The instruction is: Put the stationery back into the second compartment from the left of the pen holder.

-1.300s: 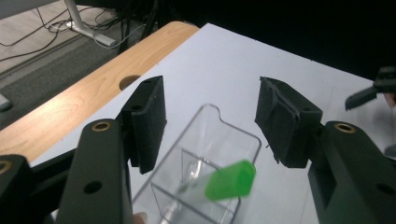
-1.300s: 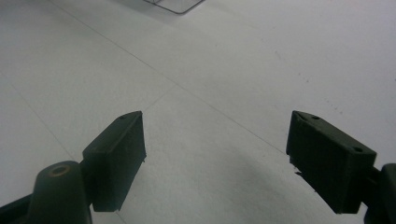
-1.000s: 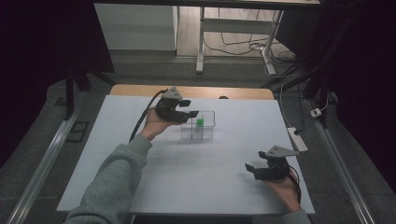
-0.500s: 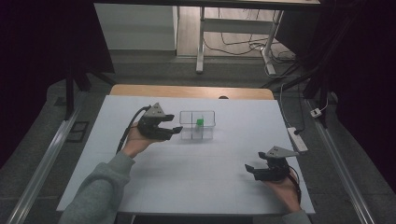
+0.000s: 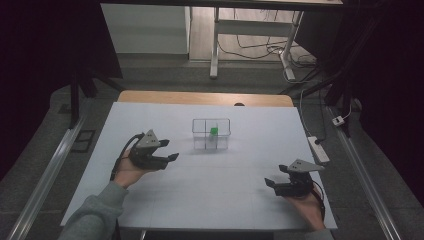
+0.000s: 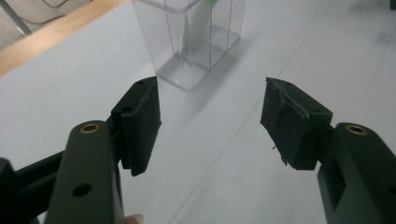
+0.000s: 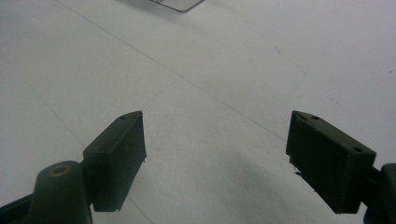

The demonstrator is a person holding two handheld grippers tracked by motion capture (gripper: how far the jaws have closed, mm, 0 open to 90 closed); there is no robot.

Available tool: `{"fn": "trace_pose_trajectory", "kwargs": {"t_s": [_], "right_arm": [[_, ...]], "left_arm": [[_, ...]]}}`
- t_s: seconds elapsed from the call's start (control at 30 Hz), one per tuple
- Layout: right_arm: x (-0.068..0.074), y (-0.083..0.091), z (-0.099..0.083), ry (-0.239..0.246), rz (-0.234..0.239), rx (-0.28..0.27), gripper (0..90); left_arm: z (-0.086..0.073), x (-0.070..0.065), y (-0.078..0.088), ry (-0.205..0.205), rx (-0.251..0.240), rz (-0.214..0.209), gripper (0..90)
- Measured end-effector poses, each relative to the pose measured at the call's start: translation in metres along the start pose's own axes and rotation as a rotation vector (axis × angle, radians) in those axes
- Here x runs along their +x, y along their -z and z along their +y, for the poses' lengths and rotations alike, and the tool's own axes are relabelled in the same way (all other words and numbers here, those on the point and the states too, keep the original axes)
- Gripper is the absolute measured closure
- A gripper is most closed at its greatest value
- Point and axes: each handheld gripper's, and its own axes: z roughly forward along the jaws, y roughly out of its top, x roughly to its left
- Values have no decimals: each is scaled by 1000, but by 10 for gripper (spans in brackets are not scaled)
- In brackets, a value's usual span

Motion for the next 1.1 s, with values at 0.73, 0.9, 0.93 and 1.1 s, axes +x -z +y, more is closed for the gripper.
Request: {"fn": "trace_pose_trajectory", "kwargs": {"t_s": [0.73,0.9,0.93,1.1], "right_arm": [[1,-2,0,26,2,11,193],[1,-1,0,26,0,9,194],[1,-1,0,26,0,10,194],[1,-1,0,33,11,-1,195]], "left_arm": [[-63,-9,32,111,47,52,332],[-67,-6,33,126,39,51,332],[-67,-6,33,128,40,50,332],[-67,-5,31,126,43,51,330]]}}
